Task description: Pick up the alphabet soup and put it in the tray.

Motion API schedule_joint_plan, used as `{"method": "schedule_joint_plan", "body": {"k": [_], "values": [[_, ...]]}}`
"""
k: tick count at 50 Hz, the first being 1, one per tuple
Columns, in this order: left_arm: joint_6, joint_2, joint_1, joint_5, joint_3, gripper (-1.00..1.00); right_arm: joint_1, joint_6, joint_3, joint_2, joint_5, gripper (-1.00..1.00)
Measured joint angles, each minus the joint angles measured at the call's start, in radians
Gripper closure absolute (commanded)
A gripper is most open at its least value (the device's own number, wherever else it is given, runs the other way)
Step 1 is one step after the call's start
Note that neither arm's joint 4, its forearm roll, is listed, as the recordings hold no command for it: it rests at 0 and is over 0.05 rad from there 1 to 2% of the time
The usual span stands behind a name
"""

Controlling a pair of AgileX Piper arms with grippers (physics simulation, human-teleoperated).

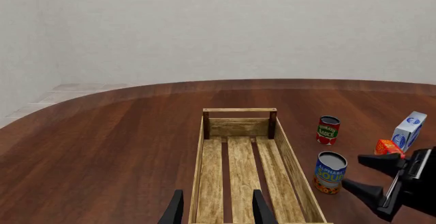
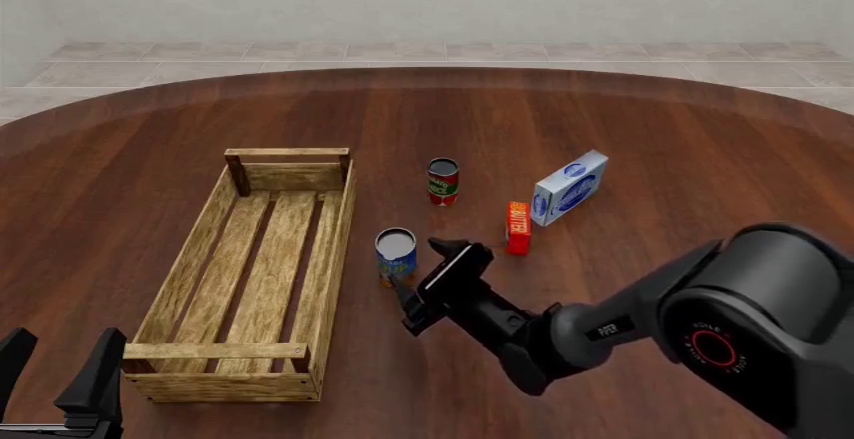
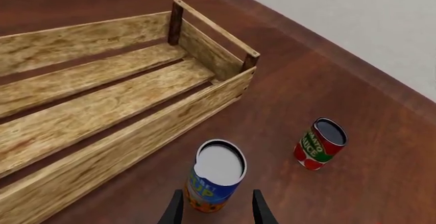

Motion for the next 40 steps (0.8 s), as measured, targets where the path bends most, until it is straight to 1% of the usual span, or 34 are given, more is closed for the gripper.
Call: {"method": "schedule_joint_plan", "body": {"k": [40], "values": [[0.0,0.0,0.0,0.0,0.0,-1.0,0.01,-0.024,-0.057,0.052,0.016,-1.0]]}}
